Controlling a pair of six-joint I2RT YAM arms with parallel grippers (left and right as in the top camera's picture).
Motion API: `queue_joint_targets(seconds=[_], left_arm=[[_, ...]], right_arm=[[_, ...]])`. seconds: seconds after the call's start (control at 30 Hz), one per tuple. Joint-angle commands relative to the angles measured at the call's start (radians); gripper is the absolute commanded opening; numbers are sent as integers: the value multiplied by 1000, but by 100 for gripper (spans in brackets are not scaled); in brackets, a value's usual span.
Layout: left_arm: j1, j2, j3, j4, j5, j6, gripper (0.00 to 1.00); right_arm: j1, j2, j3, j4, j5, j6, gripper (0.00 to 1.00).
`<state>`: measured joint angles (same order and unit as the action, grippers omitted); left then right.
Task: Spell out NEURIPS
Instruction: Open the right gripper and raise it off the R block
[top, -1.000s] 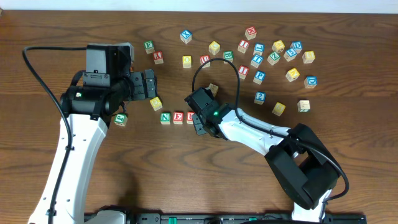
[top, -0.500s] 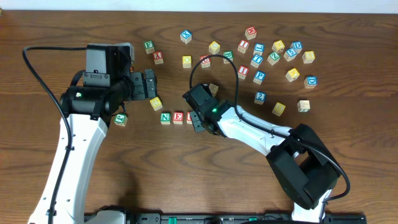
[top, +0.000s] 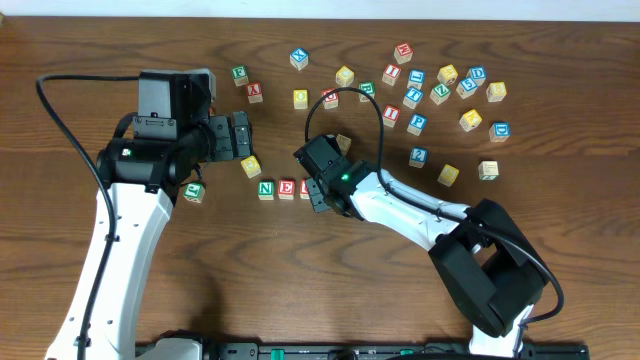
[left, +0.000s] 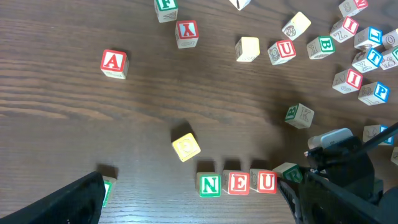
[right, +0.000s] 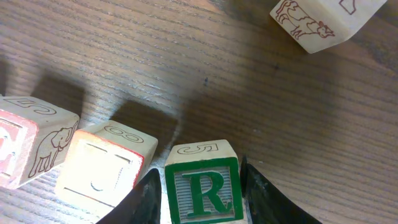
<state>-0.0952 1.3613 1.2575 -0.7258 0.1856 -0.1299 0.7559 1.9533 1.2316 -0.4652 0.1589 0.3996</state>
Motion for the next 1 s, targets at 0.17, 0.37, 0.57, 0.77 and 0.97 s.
queue_joint_targets(seconds=[0.17, 0.37, 0.57, 0.77, 0.97], left_arm=[[2, -9, 23, 0, 6, 6, 98], [2, -9, 23, 0, 6, 6, 98], [2, -9, 23, 0, 6, 6, 98], [2, -9, 23, 0, 6, 6, 98], [2, -9, 23, 0, 6, 6, 98]], right_arm=[[-3, -35, 69, -38, 38, -23, 36], [-3, -35, 116, -68, 52, -32, 36], [-3, -35, 171, -109, 79, -31, 36], [-6, -35, 255, -183, 140, -18, 39], [-18, -35, 357, -289, 193, 41, 42]])
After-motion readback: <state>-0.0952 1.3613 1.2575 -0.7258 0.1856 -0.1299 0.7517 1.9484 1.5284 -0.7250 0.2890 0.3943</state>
